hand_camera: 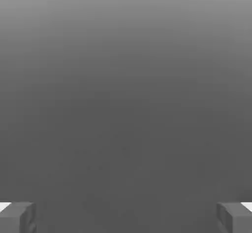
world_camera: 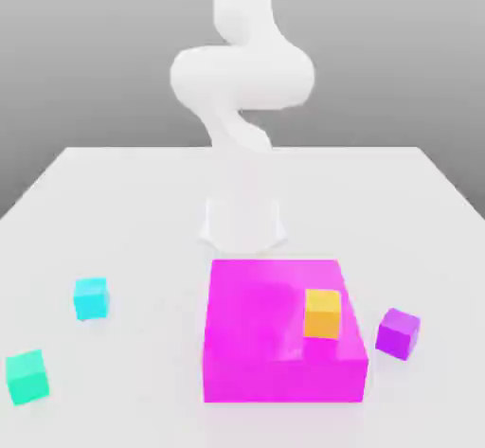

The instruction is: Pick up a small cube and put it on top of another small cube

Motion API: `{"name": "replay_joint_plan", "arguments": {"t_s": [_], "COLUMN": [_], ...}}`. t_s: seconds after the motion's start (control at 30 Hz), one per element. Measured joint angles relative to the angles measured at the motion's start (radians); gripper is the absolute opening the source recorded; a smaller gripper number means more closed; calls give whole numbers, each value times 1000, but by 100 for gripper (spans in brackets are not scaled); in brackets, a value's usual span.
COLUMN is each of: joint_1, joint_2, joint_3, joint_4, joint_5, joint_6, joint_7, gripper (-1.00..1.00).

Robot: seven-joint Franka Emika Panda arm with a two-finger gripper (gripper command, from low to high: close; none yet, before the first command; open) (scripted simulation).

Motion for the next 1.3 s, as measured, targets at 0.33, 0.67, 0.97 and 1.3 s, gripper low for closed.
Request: {"name": "replay_joint_plan", "arguments": {"t_s": [0.33, 0.67, 0.97, 1.3], "joint_1": [-120, -252, -350, -395], "joint_2": [368, 732, 1063, 1180], "joint_3": [-85, -180, -201, -150], "joint_4": [-35, -70, -82, -57], "joint_5": [22, 83, 189, 237], "joint_6": [135, 266, 403, 490], "joint_7": [145, 260, 302, 269], "gripper": [0, 0, 0, -100]}}
